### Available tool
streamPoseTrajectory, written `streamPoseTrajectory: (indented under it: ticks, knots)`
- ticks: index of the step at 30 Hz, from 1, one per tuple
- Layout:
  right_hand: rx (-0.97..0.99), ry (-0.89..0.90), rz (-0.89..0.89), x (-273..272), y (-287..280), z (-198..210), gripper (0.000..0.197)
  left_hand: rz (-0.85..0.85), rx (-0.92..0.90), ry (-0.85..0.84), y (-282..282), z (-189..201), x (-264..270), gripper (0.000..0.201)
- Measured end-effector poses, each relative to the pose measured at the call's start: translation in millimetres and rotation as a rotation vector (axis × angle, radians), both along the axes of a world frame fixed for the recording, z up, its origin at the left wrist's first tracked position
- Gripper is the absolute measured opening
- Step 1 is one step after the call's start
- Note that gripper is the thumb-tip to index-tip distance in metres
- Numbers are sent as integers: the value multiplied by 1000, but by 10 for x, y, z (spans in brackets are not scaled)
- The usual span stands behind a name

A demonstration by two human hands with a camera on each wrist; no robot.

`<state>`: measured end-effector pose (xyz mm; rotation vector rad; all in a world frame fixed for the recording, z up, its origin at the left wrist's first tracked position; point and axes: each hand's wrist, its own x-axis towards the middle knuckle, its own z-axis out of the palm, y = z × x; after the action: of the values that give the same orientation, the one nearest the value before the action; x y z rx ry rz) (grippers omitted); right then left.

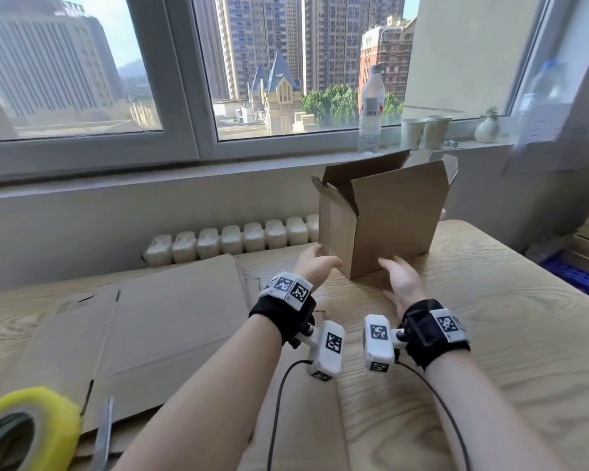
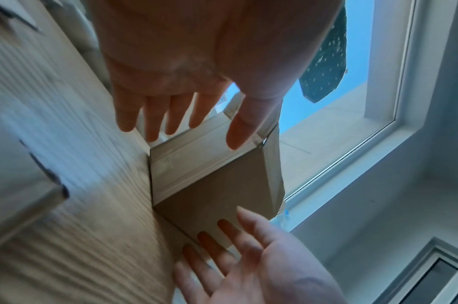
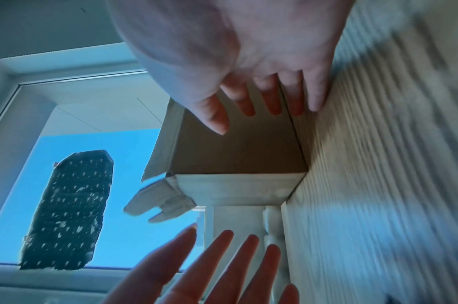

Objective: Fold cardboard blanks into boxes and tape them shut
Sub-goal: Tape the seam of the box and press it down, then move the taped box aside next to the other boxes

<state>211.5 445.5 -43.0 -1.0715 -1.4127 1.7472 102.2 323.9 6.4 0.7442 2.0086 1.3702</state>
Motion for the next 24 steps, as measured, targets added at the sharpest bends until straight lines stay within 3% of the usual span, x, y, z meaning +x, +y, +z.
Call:
streamPoseTrajectory:
  ticks: [3,5,13,17,20,24]
  knots:
    - [55,-21,45,-19,-207,73,55,32,-10,19,-297,104,-44,34]
    - [83,-18,69,-30,-377,143,47,80,-11,40,-564,150,-122,26]
    - [34,66,169,-250,-1343,394,19,396,-18,-49,-1853,69,-450,37]
    - [42,28,258,-408,-1818,362,29,438,-34,-9,-2342,-60,-514,34]
    - [25,30,316,-516,-2105,292,25,432,-48,24,-2607,-142,-582,35]
    - [176,-92,308,-608,-2312,111,38,416,-68,-1,-2837,-279,-678,37]
